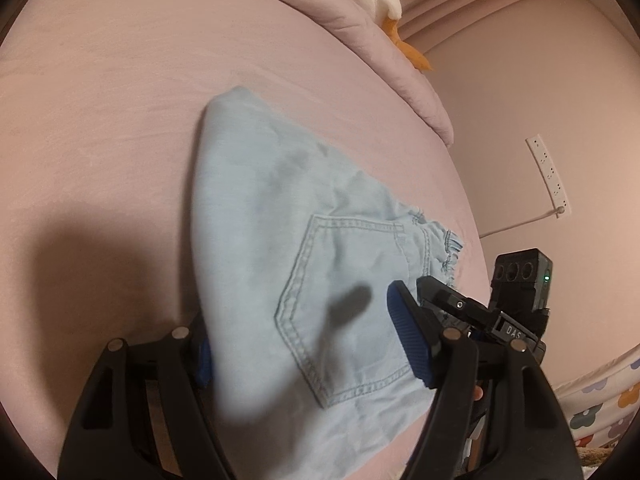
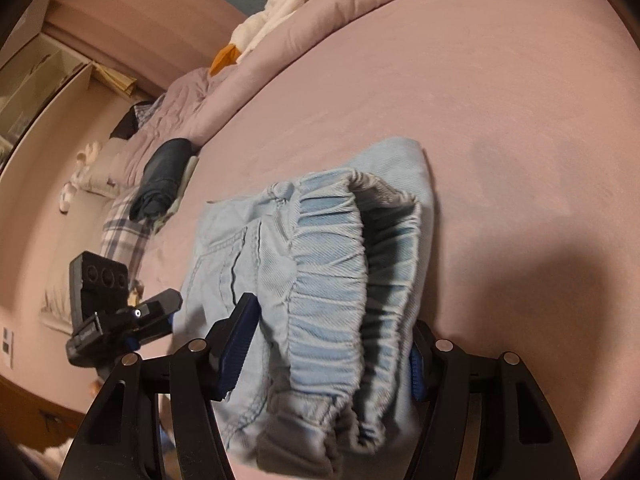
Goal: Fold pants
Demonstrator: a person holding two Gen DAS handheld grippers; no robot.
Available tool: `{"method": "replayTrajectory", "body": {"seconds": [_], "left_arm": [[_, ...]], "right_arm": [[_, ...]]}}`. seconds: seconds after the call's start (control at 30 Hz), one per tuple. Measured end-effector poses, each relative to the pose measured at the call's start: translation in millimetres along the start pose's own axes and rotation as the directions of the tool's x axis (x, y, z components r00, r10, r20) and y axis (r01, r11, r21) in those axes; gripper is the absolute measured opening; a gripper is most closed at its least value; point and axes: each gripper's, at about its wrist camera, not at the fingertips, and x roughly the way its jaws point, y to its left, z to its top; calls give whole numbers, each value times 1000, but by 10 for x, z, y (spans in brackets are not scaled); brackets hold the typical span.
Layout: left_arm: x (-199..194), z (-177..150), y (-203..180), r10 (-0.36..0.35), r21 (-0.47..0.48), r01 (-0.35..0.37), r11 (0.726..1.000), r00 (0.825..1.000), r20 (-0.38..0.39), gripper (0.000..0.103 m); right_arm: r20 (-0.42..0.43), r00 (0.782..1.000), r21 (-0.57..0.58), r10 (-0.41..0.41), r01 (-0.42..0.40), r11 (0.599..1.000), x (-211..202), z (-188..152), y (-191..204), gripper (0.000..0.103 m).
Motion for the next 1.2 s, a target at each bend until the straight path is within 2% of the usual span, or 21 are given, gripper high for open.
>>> {"method": "replayTrajectory", "body": {"seconds": [0.07, 0.13, 0.23, 0.5, 0.6, 0.93, 1.2], "left_arm": [[-6, -19, -50, 25, 17, -25, 1000, 1000, 3, 60], [-30, -33, -69, 46, 27, -46, 999, 999, 7, 51], [-71, -56, -56, 68, 23, -69, 997, 998, 16, 40], [-142, -113, -151, 114, 46, -116, 992, 992, 50, 24], [-208, -120, -197, 123, 63, -127, 990, 990, 72, 24], [-390, -87, -286, 156, 105, -169, 980, 981, 118, 24], [-538, 103, -300, 177, 109, -194, 975, 973, 151, 24]], "right_arm": [[23, 999, -21, -29, 29, 999, 2, -18, 67, 62], [41, 998, -42, -51, 52, 998, -12, -36, 115, 54], [69, 995, -50, -67, 71, 996, -68, -55, 152, 48], [142, 981, -116, -132, 149, 982, -173, -92, 373, 39], [167, 975, -145, -147, 172, 974, -222, -98, 457, 39], [198, 971, -185, -132, 169, 968, -255, -82, 584, 39], [206, 973, -222, -105, 151, 963, -168, 70, 791, 39]]}}
